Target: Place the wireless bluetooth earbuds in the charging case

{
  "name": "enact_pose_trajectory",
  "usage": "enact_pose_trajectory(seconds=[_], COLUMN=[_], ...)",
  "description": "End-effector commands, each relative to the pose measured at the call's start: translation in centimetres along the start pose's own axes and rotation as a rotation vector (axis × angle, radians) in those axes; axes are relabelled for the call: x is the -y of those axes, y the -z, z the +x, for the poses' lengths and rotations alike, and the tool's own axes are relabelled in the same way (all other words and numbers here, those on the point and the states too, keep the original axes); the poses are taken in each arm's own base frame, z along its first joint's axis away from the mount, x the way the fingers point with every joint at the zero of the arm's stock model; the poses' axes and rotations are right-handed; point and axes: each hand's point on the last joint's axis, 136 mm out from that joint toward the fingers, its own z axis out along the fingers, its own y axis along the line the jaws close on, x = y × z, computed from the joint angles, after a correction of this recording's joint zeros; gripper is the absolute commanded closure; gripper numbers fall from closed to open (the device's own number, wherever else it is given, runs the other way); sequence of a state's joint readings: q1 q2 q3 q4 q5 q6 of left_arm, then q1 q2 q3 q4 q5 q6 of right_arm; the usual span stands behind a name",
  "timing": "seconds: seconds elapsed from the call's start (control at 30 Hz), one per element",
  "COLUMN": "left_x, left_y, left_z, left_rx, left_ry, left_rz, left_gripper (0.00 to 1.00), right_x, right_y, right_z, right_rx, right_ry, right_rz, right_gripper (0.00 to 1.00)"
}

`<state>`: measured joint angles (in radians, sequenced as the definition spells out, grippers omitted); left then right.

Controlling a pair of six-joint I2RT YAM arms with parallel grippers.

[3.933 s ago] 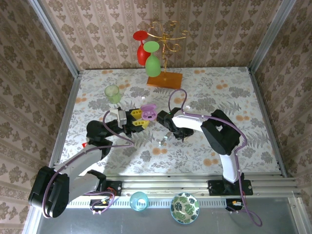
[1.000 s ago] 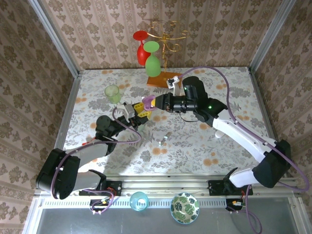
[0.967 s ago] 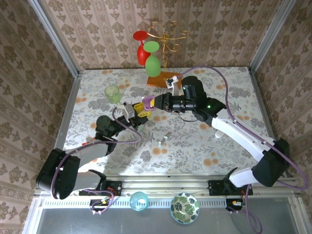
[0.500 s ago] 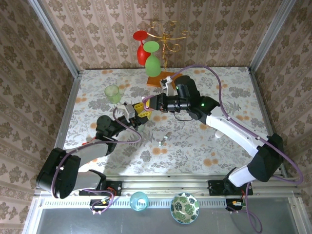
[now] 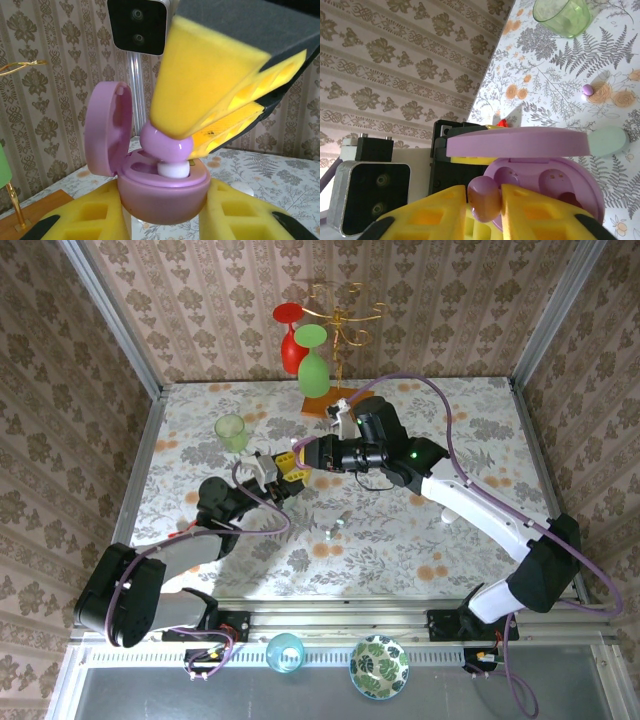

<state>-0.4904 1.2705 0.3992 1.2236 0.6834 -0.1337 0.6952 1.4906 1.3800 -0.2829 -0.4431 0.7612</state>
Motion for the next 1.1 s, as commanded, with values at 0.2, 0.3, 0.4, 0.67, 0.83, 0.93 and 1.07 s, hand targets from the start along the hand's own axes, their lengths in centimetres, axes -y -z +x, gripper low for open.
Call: enact_pose_trajectory(seconds=[0.2, 0.3, 0.4, 0.67, 0.83, 0.93, 1.07], left_x=[0.4, 0.4, 0.3, 0.1, 0.3, 0.5, 0.9], left_y=[0.0, 0.1, 0.1, 0.7, 1.1, 1.2, 1.2], left_z=[-1.2, -1.1, -1.1, -1.5, -2.1, -2.7, -4.1], left_rx=[0.044, 0.041, 0.041, 0.052, 0.064, 0.078, 0.107], left_ry=[-0.046, -0.045, -0.049, -0.064, -0.068, -0.074, -0.081], left_rz=[0.017, 0.012, 0.006, -0.012, -0.014, -0.009, 0.006], left_gripper=[0.82, 0.82, 0.82, 0.82, 0.82, 0.82, 0.82], right_x=[-0.8, -1.2, -1.7, -1.0, 3.9, 7.5, 10.7], right_y=[1.1, 1.6, 2.4, 6.5, 9.5, 9.5, 7.1], right_z=[-0.8, -1.0, -1.3, -2.0, -2.3, -1.9, -1.0], right_rx=[0.024, 0.039, 0.06, 0.233, 0.379, 0.389, 0.326], right_ry=[0.033, 0.05, 0.076, 0.121, 0.05, -0.007, -0.041], right_rz=[0.031, 0.028, 0.02, 0.066, 0.195, 0.272, 0.337], right_gripper=[0.73, 0.71, 0.65, 0.47, 0.46, 0.46, 0.45])
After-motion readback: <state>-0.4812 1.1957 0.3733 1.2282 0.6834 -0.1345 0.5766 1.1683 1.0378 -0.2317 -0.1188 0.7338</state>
